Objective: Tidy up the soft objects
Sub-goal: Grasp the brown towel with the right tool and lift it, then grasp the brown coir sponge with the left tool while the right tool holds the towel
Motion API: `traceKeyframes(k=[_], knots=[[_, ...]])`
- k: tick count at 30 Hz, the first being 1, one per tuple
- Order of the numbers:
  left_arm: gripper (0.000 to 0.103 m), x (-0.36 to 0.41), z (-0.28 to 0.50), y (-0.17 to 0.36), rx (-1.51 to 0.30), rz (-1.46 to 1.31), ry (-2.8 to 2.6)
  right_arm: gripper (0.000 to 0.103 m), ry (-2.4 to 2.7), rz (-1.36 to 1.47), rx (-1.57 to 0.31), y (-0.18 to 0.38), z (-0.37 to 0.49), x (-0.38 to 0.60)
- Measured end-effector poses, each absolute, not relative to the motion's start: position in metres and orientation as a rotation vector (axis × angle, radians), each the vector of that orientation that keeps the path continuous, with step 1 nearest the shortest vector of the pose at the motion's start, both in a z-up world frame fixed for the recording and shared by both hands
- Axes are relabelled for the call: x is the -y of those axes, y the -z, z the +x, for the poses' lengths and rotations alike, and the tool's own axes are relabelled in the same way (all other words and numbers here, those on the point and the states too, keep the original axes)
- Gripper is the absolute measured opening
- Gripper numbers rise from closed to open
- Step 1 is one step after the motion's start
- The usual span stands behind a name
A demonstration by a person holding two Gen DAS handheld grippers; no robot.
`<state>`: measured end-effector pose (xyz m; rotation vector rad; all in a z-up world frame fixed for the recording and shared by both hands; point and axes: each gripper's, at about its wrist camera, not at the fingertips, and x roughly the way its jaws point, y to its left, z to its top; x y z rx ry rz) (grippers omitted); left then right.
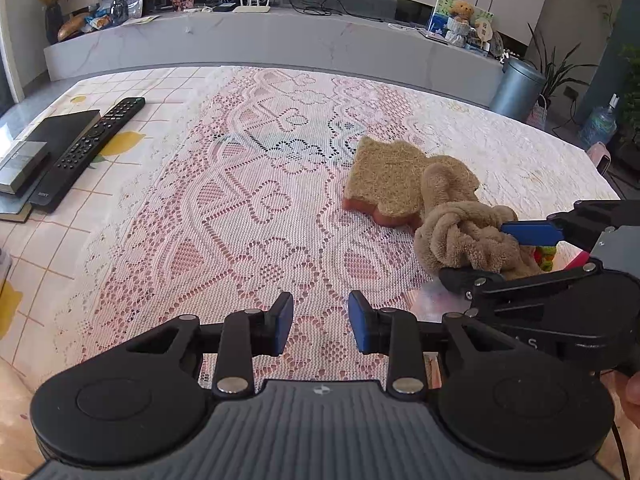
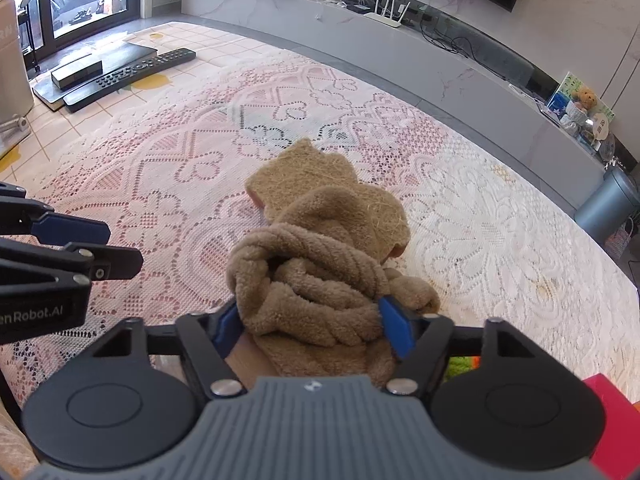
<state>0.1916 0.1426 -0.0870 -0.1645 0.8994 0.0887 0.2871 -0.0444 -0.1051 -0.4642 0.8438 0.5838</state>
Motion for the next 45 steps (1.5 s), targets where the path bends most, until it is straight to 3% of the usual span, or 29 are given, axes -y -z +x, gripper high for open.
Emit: traceKeyframes(k=[5, 12, 23, 37, 45], knots=[[0.037, -0.139, 0.192, 0.085, -0.892, -0.144, -0.078, 0.041, -0.598, -0.440, -0.854, 0.100, 0.286, 0.048], [0.037, -0.130, 0.195, 0.073, -0.864, -0.092, -0.014, 0.023, -0.598, -0.408, -0.824, 0.077, 0.281, 0.059], [0.040, -0.129, 0.219, 0.067, -0.835, 0.044, 0.069, 0.024, -0.564, -0.272, -0.802, 0.032, 0.320, 0.086], [0.074, -0.129, 0.276, 0.091, -0.821, 0.058, 0.185, 0.026, -0.511, -0.281, -0.882, 0.076, 0.362, 0.084], [0.079, -0.120, 0.290, 0.114, -0.827, 0.137, 0.217, 0.027, -0.532, -0.283, -0.893, 0.079, 0.365, 0.084]])
